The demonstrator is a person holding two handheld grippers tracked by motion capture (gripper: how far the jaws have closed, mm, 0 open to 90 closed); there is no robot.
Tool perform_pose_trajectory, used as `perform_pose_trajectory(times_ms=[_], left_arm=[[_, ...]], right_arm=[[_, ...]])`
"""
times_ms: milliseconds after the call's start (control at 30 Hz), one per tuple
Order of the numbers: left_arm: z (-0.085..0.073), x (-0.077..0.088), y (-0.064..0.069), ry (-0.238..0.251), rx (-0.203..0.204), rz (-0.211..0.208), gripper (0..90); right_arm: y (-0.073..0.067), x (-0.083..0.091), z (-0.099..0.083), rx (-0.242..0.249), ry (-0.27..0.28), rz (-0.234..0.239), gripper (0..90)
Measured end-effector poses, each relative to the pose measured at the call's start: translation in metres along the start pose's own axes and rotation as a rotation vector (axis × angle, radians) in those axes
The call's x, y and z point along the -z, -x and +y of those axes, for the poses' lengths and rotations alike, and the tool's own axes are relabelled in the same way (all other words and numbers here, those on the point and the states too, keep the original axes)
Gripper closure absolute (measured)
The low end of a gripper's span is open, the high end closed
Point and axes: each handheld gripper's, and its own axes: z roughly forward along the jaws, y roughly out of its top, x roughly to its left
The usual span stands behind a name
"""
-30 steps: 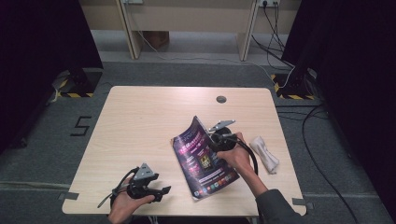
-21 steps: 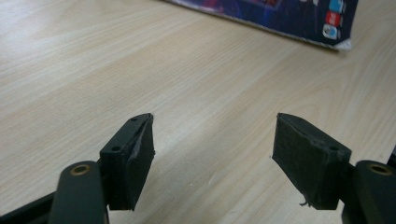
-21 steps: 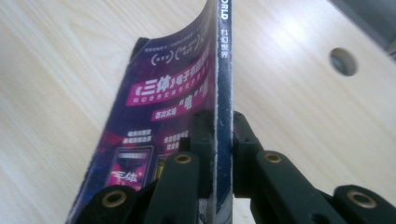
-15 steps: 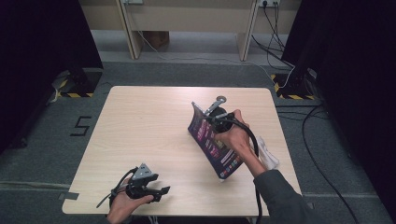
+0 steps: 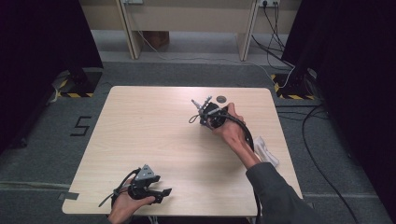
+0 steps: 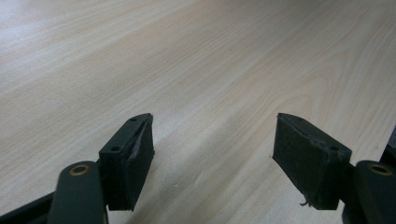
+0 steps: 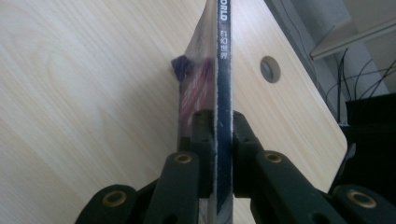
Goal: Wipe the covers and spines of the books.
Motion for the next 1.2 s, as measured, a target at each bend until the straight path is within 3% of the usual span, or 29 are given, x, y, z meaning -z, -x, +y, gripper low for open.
perform_pose_trajectory(times_ms=[433, 733, 1200], left_arm=[[0.000, -0.002, 0.001, -0.007, -0.006, 0.001, 28.1], [0.000, -0.002, -0.001, -0.008, -0.005, 0.010, 28.0], [-0.001, -0.002, -0.003, -0.014, -0.004, 0.020, 27.9]], right_arm=[[-0.030, 0.003, 0.004, 0.052, 0.014, 0.087, 83.7], [-0.055, -0.008, -0.002, 0.036, 0.024, 0.204, 83.5], [-0.085, -0.021, -0.008, 0.051, 0.035, 0.282, 82.3]])
